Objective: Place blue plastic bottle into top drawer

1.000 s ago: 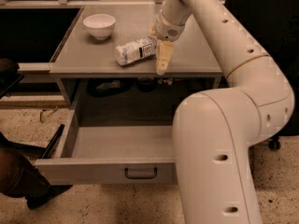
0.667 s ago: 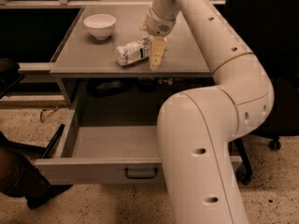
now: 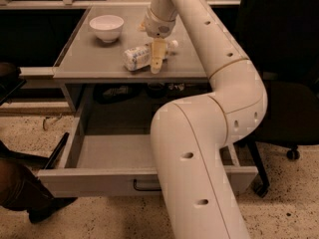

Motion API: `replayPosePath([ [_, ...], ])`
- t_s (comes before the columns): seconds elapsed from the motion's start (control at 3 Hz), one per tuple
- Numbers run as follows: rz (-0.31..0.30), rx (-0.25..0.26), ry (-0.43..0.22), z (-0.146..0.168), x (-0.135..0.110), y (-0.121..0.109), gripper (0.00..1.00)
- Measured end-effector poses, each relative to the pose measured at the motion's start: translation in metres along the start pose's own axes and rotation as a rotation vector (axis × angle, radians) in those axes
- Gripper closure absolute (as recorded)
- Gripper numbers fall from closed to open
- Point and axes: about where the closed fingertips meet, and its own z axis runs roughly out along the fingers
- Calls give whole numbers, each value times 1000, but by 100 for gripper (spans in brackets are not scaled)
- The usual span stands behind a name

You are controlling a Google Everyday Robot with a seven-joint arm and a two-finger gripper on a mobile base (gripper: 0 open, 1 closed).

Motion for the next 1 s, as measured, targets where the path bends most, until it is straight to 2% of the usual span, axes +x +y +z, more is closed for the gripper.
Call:
replayPosePath([
  [0.33, 0, 25, -6, 4, -2, -8, 19],
  [1.0, 2, 42, -8, 8, -3, -13, 65],
])
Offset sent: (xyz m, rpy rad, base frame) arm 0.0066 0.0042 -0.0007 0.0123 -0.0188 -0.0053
